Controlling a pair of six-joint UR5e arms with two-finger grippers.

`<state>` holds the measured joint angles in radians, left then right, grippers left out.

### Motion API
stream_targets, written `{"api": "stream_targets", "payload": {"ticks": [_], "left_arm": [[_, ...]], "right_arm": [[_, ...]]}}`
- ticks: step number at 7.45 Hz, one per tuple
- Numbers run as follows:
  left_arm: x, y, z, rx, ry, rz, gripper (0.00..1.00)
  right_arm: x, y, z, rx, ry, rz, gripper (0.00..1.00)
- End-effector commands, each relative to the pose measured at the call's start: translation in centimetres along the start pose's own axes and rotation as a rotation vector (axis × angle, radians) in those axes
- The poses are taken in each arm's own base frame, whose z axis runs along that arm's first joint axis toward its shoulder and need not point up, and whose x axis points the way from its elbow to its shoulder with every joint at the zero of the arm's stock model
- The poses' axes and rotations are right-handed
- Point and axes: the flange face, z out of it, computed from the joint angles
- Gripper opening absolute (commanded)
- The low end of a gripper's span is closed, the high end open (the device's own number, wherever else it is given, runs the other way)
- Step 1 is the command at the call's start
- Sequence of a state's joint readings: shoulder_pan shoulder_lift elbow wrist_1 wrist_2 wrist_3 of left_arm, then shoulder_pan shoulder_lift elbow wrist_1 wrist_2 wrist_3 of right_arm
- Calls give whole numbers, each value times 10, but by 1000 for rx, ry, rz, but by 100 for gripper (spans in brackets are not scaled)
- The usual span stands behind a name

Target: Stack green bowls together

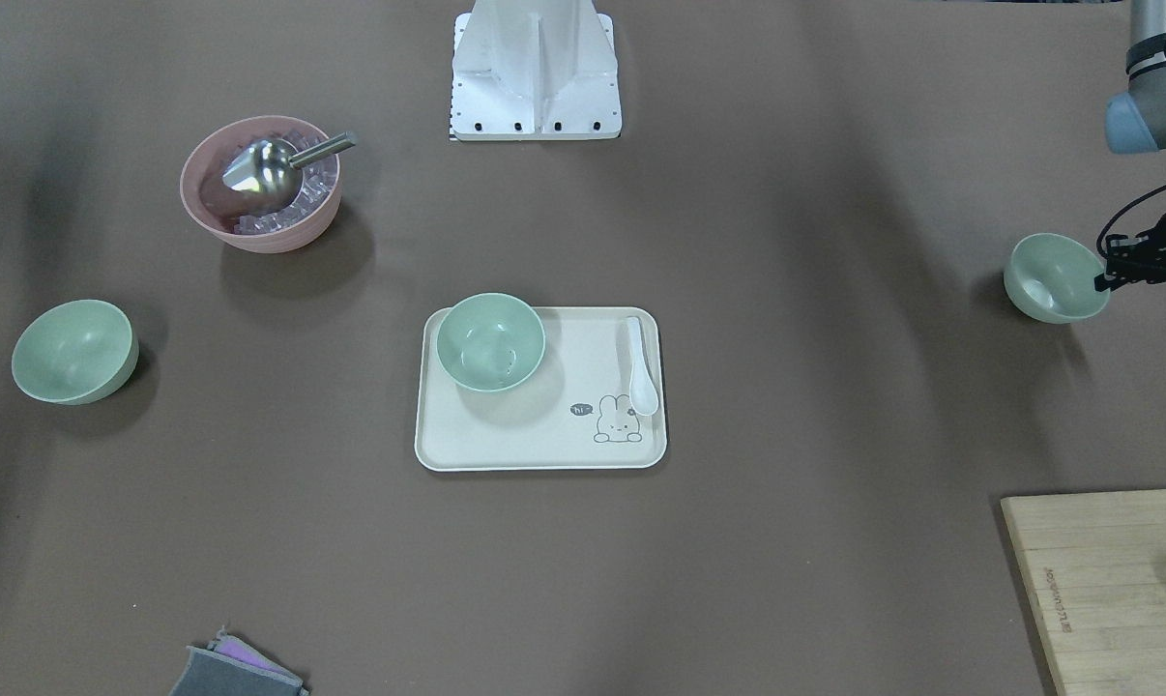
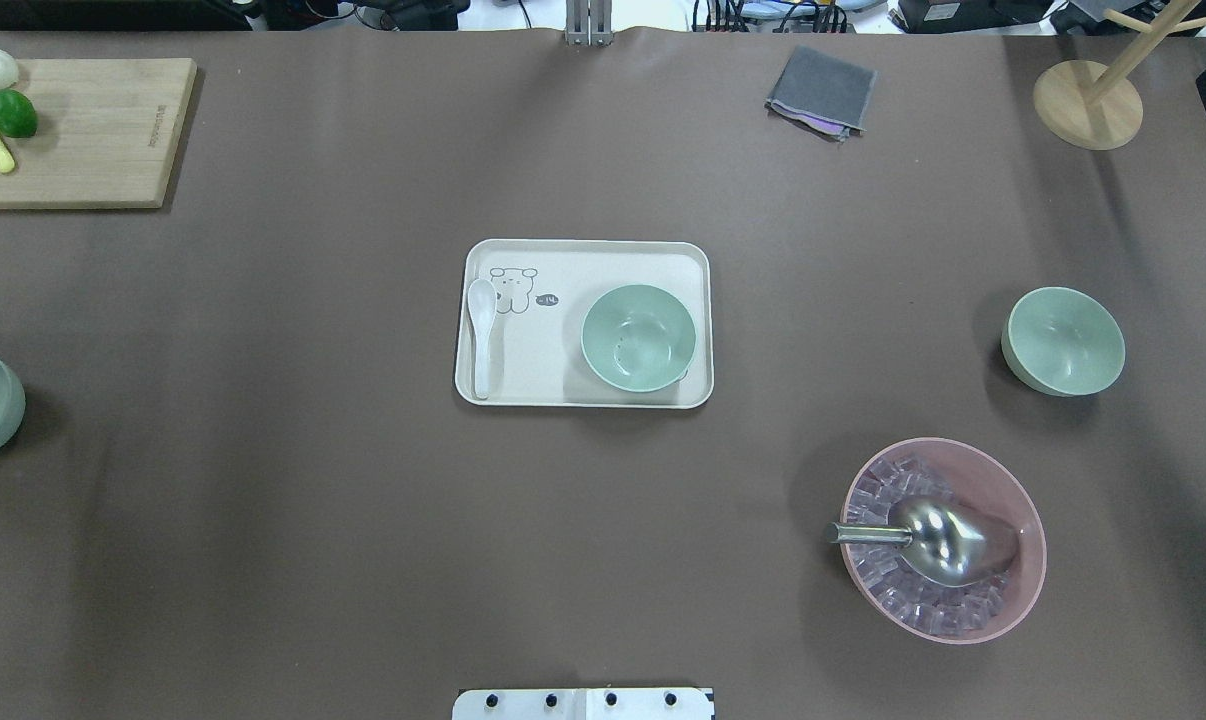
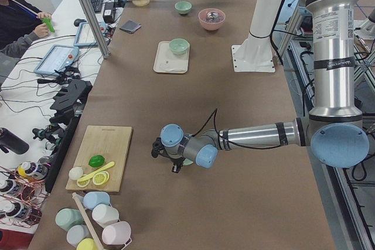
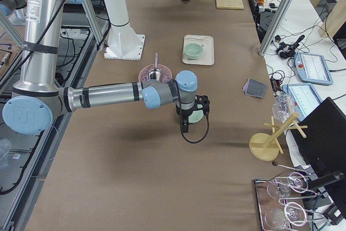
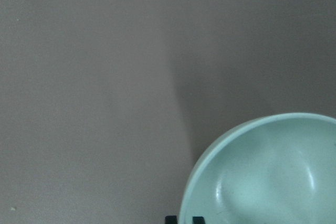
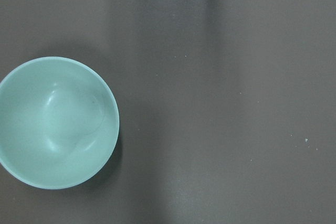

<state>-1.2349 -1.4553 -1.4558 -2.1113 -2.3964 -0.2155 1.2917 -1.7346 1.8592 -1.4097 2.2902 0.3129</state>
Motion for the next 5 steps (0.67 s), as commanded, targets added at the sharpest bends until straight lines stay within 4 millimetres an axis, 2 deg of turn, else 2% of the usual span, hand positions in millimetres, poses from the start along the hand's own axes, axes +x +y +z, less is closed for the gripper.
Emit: {"api": "stream_targets", "payload": {"ticks": [1, 3, 4, 5], "left_arm": [[25, -10, -16, 15, 64, 21, 0], [67, -28, -49, 74, 91, -67, 0], [96, -39, -65, 100, 110, -105, 0], [138, -50, -70, 103, 135, -134, 0]], "right_arm": [[0, -1, 0, 1, 0, -1, 100], [0, -1, 0, 1, 0, -1, 100], [-1, -1, -1, 2, -1, 0, 100], [-1, -1, -1, 2, -1, 3, 100]]}}
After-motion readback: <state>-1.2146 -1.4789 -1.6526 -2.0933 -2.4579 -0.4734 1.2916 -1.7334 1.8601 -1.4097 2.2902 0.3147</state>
